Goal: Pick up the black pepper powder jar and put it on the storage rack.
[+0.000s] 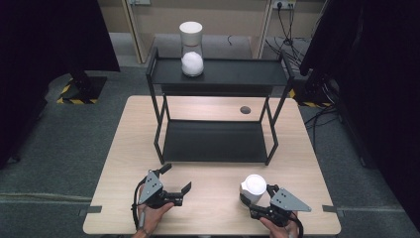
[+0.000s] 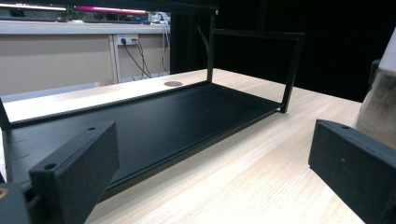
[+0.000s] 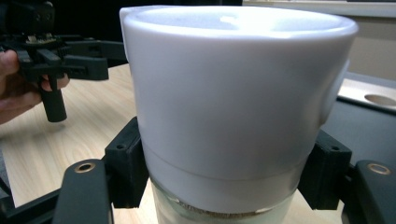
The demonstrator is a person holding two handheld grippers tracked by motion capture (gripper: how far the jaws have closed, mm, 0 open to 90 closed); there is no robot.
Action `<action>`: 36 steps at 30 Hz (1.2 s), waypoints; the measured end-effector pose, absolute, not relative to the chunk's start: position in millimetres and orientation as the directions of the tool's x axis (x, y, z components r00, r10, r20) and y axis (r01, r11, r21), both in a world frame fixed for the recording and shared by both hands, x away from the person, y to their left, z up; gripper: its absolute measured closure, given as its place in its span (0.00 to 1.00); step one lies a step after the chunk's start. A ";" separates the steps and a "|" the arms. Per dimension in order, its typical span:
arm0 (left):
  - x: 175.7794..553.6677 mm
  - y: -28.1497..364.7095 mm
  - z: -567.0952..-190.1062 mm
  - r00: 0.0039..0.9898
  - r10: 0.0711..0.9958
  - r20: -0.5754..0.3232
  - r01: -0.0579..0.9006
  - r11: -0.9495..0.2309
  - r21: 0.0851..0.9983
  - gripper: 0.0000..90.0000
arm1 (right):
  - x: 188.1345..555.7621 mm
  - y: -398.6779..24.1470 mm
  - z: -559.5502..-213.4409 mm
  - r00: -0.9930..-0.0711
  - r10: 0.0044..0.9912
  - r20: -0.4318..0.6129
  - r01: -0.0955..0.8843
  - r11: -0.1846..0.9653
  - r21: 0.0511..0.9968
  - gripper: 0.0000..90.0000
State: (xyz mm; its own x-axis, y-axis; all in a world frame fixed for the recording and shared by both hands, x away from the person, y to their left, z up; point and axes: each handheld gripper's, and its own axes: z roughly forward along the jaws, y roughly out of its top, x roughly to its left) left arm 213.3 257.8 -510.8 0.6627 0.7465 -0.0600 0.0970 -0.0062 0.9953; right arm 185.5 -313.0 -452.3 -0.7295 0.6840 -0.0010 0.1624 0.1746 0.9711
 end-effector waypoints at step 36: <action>214.0 256.3 -511.7 0.662 0.747 -0.063 0.103 -0.008 0.995 0.02 | 252.2 -291.1 -332.0 -0.777 0.628 -0.043 0.089 0.177 0.980 0.34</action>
State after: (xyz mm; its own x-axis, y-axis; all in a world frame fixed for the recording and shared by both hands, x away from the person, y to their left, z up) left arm 214.0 256.3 -511.7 0.6620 0.7469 -0.0626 0.1030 -0.0080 0.9946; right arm 252.2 -291.1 -332.0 -0.7773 0.6276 -0.0427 0.0891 0.1771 0.9802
